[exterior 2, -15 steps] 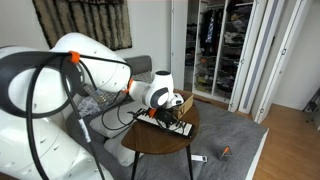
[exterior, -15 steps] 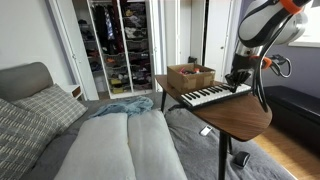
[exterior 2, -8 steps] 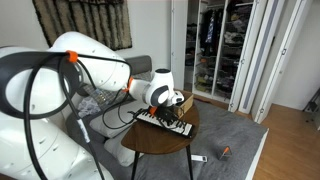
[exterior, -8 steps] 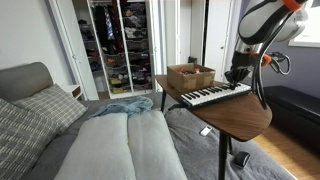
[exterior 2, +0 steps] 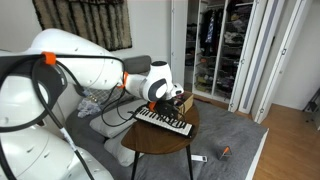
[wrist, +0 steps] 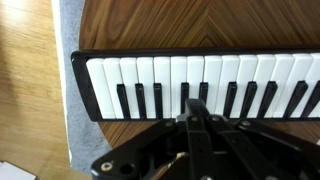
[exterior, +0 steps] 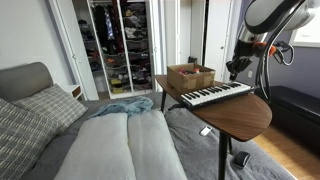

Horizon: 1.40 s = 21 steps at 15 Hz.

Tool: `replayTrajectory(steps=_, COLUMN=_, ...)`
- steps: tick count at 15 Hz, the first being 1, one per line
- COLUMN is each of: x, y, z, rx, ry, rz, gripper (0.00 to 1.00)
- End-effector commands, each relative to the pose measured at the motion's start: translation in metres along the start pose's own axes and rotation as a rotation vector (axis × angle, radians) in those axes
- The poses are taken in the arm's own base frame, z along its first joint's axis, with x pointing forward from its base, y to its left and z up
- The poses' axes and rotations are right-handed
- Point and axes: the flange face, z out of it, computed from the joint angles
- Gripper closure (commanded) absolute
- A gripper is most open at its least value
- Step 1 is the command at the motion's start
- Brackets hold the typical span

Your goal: Press the first d key from the right on the keyboard

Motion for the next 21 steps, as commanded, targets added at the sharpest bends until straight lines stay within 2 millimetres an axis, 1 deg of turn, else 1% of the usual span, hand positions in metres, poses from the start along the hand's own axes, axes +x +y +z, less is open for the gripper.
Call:
replayTrajectory(steps=1, x=-0.004, y=-0.001, z=-0.021, rx=-0.026, ry=0.044, rz=0.002, gripper=0.67)
replayTrajectory(steps=2, x=-0.005, y=-0.002, z=-0.025, rx=-0.027, ry=0.052, rz=0.003, gripper=0.59)
replayTrajectory(steps=7, x=-0.007, y=-0.005, z=-0.037, rx=-0.038, ry=0.077, rz=0.003, gripper=0.26)
replayTrajectory(steps=10, x=-0.009, y=-0.006, z=-0.044, rx=-0.044, ry=0.089, rz=0.006, gripper=0.04)
replayTrajectory(steps=12, x=-0.011, y=-0.006, z=-0.046, rx=-0.045, ry=0.096, rz=0.006, gripper=0.0)
replayTrajectory(steps=16, x=-0.012, y=-0.007, z=-0.051, rx=-0.048, ry=0.104, rz=0.006, gripper=0.0)
replayTrajectory(steps=17, x=-0.003, y=-0.005, z=-0.045, rx=-0.019, ry=0.098, rz=-0.002, gripper=0.0)
replayTrajectory(steps=21, x=-0.003, y=-0.006, z=-0.047, rx=-0.019, ry=0.102, rz=-0.001, gripper=0.0)
